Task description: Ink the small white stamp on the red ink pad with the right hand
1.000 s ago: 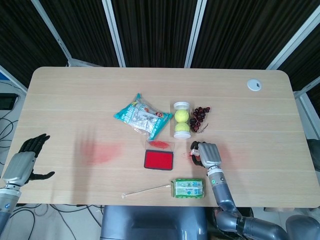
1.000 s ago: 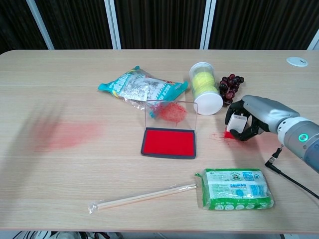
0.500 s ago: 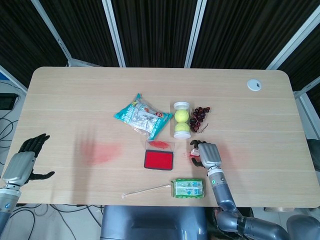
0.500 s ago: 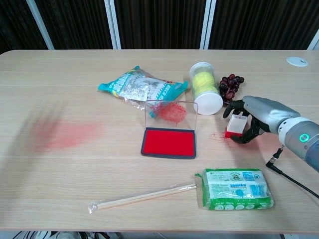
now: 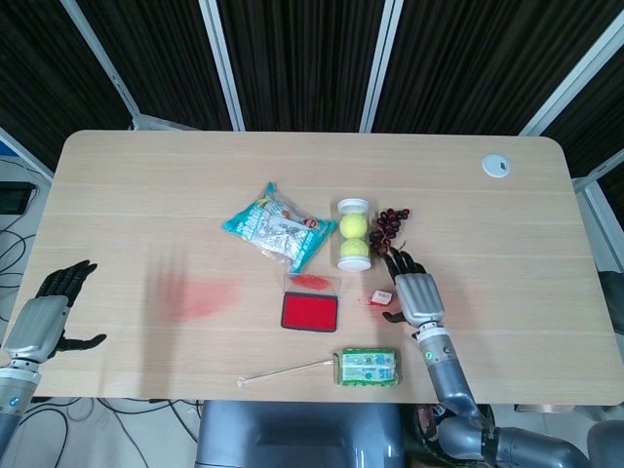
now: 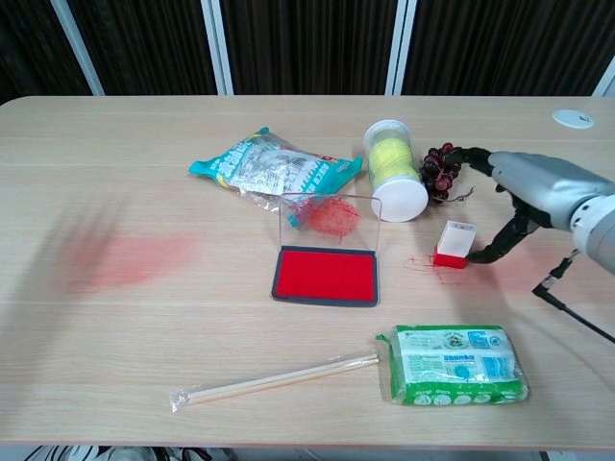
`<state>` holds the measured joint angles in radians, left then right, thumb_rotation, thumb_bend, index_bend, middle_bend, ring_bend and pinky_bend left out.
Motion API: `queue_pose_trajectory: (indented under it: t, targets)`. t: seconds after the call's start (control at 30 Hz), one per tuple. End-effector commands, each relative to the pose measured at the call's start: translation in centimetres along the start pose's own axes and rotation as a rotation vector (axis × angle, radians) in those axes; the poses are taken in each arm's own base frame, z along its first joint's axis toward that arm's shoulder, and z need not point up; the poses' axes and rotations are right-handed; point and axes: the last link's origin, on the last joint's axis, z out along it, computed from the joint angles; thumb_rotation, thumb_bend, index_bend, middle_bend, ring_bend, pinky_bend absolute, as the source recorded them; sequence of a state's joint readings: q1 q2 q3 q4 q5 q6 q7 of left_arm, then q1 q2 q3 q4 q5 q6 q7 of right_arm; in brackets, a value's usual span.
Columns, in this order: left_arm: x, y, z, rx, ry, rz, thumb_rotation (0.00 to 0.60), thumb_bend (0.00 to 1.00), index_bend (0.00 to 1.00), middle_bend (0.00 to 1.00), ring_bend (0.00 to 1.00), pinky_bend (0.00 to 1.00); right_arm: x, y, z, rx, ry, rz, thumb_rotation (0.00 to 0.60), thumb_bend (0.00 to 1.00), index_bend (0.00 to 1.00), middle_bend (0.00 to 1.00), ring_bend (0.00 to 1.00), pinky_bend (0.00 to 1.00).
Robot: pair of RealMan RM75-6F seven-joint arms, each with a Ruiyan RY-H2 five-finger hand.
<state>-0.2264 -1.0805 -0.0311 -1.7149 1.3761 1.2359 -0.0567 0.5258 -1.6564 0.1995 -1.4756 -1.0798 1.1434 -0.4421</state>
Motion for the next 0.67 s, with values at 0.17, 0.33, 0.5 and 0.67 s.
queue_pose_trajectory:
  t: [0.17,0.33,0.5,0.67]
  targets:
    - [0.0,0.0,-0.1,-0.007,0.009,0.014,0.6,0.04,0.0,0.0,0.0,0.0,6.0,5.7,-4.9,-0.046,0.141,-0.195,0.6,0.11,0.0,0.0,0.0,0.19]
    - [0.0,0.0,-0.2,-0.01,0.014,0.025,0.6,0.04,0.0,0.0,0.0,0.0,7.5,7.9,-7.0,-0.072,0.174,-0.254,0.6,0.11,0.0,0.0,0.0,0.19]
    - [0.0,0.1,-0.3,-0.015,0.027,0.036,0.6,0.04,0.0,0.0,0.0,0.0,8.3,12.1,-11.1,-0.175,0.178,-0.219,0.6,0.11,0.0,0.0,0.0,0.19]
    - [0.0,0.2,-0.4,-0.017,0.03,0.039,0.6,0.04,0.0,0.0,0.0,0.0,8.6,12.6,-11.9,-0.166,0.188,-0.218,0.6,0.11,0.0,0.0,0.0,0.19]
